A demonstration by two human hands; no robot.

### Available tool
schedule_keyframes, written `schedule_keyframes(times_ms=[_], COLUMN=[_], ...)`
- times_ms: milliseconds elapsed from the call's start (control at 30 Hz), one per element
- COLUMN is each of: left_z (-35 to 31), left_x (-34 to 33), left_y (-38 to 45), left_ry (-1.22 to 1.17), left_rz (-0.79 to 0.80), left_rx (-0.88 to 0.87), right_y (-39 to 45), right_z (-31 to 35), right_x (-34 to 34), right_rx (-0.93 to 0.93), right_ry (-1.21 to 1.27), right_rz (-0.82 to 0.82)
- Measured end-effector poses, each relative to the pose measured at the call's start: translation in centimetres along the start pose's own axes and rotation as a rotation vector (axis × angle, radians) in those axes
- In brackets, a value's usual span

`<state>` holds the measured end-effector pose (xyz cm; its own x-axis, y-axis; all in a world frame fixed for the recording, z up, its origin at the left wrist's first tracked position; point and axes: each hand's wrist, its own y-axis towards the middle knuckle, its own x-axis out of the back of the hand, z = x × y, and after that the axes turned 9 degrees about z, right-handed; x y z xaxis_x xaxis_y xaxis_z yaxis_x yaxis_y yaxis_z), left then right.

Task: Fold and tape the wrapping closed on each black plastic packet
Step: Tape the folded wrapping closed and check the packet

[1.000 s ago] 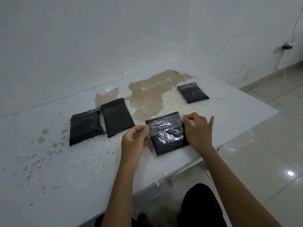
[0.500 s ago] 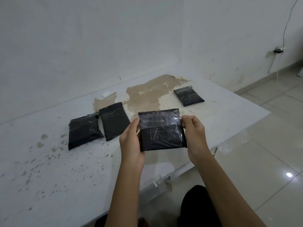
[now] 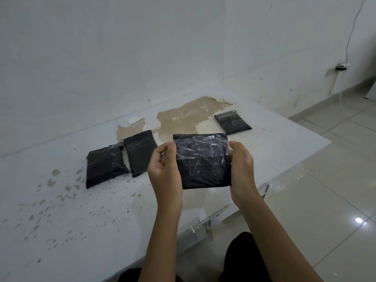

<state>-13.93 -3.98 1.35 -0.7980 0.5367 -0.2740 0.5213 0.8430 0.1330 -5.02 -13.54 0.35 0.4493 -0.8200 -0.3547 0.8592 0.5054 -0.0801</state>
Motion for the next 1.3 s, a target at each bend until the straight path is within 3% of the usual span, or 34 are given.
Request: schedule_keyframes(times_ms=[467,667,833,933,1033,1133,1233,1300], left_z=[-0.2,-0.2,-0.2,-1.0,-2.6,-4.6,-6.3,-7.4], left_x=[-0.1,0.0,0.2,0.8,2.2,3.1,3.0,2.7], left_y=[-0.5,-0.4,-0.5,-0.6,-0.5,-0.4,-0.4,-0.6], left_ry=[-0.027,-0.1,-0.157,-0.066,0.087,0.319,0.476,0.524], left_rz=[0.001,-0.034,-0.024,0.029,0.11,0.216,0.313,0.378], left_rx=[-0.011,0.102,0.163,0.107,-0.019,-0.164,-0.233,-0.279], right_y=[-0.8,-0.9,-0.7,-0.9,-0.8,-0.8,-1.4,-1.6], right_z=[1.4,1.4,0.9,0.8,1.2,3.0,5.5,6.7], right_x=[0.0,-0.1,0.2,1.2,2.9,3.1,0.7,-0.8], right_rx=[-0.008,-0.025,-0.104,-0.135,0.025,0.354,0.557,0.591], right_ry=[0.037,0.087,0.139,0.063,-0.117,-0.493,-0.696,-0.784], right_rz=[0.041,0.063,0.134,0.234,0.169,0.105,0.223,0.291])
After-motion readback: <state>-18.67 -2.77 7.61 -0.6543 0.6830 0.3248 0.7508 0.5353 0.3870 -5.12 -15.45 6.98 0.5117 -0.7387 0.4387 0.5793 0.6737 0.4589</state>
